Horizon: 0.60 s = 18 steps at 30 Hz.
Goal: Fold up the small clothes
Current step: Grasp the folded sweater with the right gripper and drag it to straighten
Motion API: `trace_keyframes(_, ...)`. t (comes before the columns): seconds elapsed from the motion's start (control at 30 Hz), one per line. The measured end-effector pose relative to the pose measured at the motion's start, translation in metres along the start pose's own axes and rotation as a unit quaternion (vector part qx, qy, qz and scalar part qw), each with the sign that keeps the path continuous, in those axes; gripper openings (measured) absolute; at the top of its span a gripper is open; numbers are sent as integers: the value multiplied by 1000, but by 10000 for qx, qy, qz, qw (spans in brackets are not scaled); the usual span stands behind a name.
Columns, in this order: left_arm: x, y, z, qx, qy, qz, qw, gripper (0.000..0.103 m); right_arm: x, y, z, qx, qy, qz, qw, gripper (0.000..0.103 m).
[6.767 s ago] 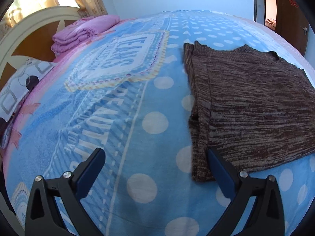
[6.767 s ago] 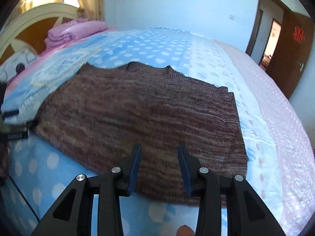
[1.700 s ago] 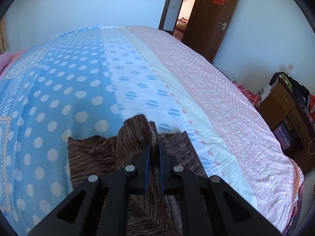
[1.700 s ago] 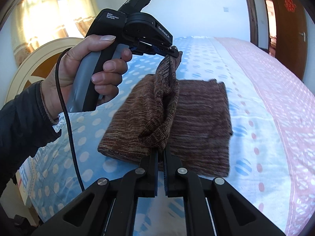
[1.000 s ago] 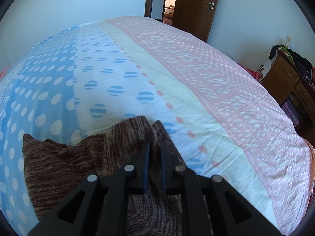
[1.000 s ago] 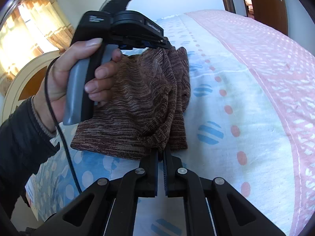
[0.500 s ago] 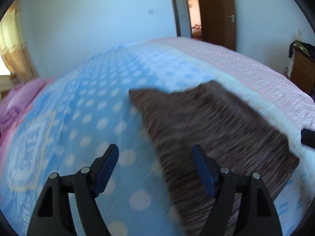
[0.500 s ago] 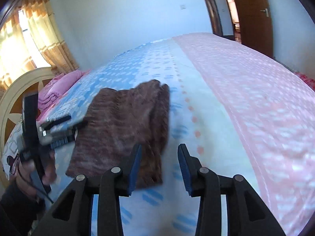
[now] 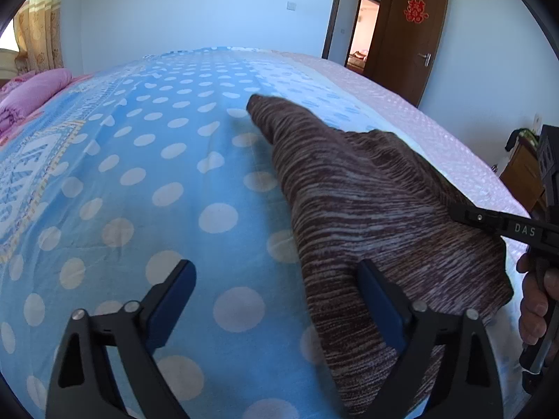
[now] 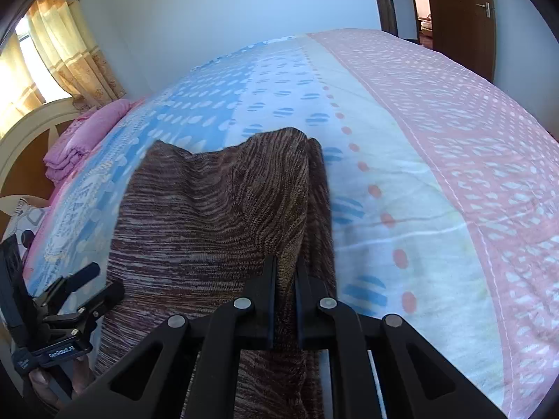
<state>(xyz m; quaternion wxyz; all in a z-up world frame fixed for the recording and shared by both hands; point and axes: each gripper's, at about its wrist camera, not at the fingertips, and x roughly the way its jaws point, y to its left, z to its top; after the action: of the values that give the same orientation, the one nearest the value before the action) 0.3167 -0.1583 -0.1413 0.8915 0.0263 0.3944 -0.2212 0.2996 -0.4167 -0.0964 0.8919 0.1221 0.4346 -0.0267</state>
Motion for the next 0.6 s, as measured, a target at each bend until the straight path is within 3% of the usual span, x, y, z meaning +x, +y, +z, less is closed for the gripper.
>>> trace_keyframes(0.1,0,-2,-2,85,17,12,10000,98,-1,-2,6,59,-8,85,9999,8)
trace_keyframes(0.17,0,2,-3,4,25,-41,10000,98,-7,4,14,-103,-101,59,9999,15)
trace_keyframes(0.2,0,5,-4,-59,41,-102,9999,98,-8,6,21,-156,-168,28,9997,30)
trace_keyframes(0.23,1,8,-4,-137,64,-176,9997,98,-8,6,27,-166,-208,64,9996,38)
trace_keyframes(0.43,7,17,-5,-386,188,-485,9979,98,41,-8,81,181,195,237,9994,38)
trace_keyframes(0.47,6,17,-5,-387,187,-488,9979,99,52,-10,86,204,292,276,9990,37)
trace_keyframes(0.5,6,17,-5,-362,179,-463,9981,99,55,-11,88,230,272,285,9990,13)
trace_keyframes(0.53,6,16,-5,-357,173,-458,9982,99,55,-10,89,190,216,197,9994,4)
trace_keyframes(0.6,6,16,-5,-353,169,-449,9982,99,46,-5,89,45,15,20,10000,3)
